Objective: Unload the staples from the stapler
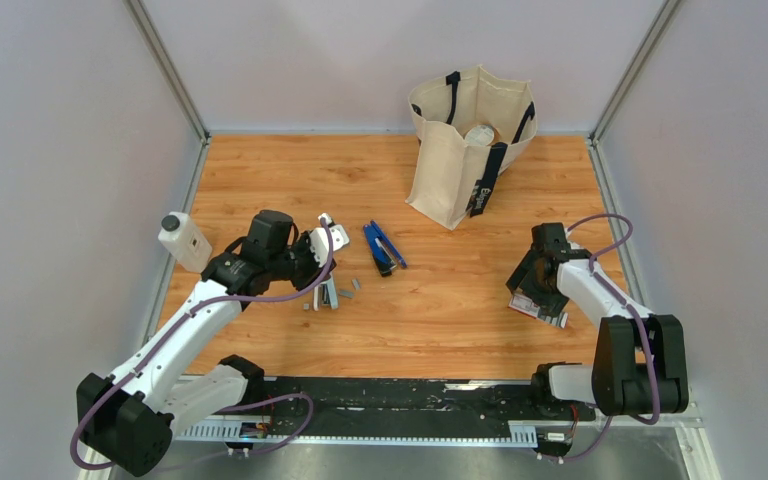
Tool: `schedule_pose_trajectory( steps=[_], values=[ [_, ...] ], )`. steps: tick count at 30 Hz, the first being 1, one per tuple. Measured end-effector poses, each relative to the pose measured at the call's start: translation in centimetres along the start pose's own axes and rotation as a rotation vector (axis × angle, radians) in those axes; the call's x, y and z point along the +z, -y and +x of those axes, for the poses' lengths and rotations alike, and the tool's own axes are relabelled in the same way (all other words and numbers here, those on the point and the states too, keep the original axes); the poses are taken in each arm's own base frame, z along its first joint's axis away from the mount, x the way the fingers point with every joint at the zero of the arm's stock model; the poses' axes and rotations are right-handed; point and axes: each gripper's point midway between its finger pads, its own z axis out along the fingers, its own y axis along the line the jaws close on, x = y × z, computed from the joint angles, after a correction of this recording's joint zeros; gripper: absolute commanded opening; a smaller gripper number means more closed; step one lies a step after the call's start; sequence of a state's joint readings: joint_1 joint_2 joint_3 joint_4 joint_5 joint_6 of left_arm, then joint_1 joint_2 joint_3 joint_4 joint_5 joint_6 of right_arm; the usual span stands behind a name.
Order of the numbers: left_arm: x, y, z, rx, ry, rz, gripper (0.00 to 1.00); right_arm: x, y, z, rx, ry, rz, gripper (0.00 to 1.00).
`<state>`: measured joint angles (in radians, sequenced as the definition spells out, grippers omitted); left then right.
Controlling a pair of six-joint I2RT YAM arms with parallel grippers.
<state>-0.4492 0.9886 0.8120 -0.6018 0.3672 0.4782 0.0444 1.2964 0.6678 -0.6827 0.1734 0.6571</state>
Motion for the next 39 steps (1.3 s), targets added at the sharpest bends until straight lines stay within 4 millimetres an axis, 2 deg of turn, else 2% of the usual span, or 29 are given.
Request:
schedule_pose_trajectory(
  steps=[9, 14, 27, 39],
  values=[
    [0.0, 0.0, 0.0, 0.000, 0.000, 0.000, 0.45, -0.1, -0.3, 0.2, -0.015, 0.007, -0.011, 0.77],
    [0.0, 0.0, 0.0, 0.000, 0.000, 0.000, 0.46, -0.2, -1.5, 0.8, -0.050, 0.017, -0.035, 0.77],
    [0.0, -0.1, 0.1, 0.000, -0.004, -0.006, 0.46, -0.6, -6.4, 3.2, -0.148, 0.011, -0.097, 0.76],
    [-0.4, -0.4, -0.1, 0.010, 0.002, -0.027, 0.46, -1.2, -12.5, 6.1, -0.273, 0.002, -0.146, 0.73]
  ],
)
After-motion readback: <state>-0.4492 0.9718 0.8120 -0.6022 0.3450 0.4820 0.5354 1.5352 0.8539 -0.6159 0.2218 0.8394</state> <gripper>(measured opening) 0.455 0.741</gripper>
